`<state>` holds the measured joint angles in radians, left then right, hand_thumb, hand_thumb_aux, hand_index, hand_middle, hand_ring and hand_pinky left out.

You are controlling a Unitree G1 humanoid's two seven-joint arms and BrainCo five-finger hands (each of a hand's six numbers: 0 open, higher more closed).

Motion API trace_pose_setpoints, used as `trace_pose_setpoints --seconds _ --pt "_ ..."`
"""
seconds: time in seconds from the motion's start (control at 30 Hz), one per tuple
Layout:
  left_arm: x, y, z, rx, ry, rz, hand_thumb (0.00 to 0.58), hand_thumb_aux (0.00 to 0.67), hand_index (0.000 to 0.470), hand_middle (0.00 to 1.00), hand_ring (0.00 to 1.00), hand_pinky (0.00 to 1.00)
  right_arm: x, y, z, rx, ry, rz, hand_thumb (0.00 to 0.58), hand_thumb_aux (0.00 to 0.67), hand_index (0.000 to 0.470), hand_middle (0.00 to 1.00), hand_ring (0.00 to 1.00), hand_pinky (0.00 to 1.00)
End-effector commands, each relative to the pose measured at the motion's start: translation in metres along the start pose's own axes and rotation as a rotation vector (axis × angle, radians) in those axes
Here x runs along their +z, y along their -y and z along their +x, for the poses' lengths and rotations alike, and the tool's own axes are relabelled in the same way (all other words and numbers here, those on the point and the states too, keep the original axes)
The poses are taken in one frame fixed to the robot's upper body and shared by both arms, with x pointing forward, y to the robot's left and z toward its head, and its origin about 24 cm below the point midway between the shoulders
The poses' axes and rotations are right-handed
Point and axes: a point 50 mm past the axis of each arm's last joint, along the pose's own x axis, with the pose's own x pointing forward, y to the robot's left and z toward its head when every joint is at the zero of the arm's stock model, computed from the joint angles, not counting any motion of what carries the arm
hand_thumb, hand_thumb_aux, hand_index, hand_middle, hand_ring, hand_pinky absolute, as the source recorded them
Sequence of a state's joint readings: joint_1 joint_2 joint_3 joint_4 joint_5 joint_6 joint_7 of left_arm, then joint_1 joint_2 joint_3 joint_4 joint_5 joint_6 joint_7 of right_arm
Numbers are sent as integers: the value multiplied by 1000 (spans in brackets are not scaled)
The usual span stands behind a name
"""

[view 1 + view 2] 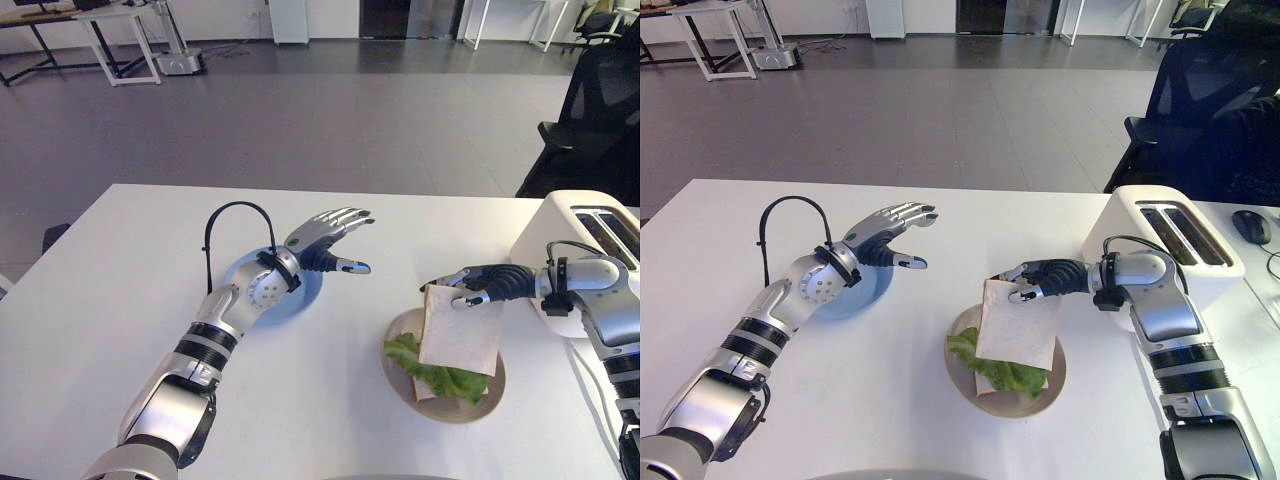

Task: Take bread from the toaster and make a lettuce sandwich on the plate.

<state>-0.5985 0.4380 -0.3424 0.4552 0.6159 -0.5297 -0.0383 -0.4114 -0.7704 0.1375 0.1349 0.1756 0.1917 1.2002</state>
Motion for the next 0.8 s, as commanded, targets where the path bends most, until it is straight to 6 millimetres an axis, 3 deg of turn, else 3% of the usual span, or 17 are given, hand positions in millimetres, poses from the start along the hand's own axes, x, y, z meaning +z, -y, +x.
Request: trace_pose_setpoints --seconds 0.03,0.37,0.63,0.8 --pt "4 1 3 -17 16 -6 0 0 0 0 0 0 -1 -1 11 39 -34 -27 580 670 470 0 0 0" --pt "15 3 5 -33 72 -50 0 0 0 0 0 0 -18 -8 28 80 -101 -27 580 670 470 0 0 0" --pt "67 25 3 -166 377 -336 0 0 0 0 0 0 -27 -15 37 110 -112 -17 580 670 470 0 0 0" --pt "105 57 -2 -353 537 -529 0 0 0 0 0 0 -31 -17 40 117 -114 -13 580 670 470 0 0 0"
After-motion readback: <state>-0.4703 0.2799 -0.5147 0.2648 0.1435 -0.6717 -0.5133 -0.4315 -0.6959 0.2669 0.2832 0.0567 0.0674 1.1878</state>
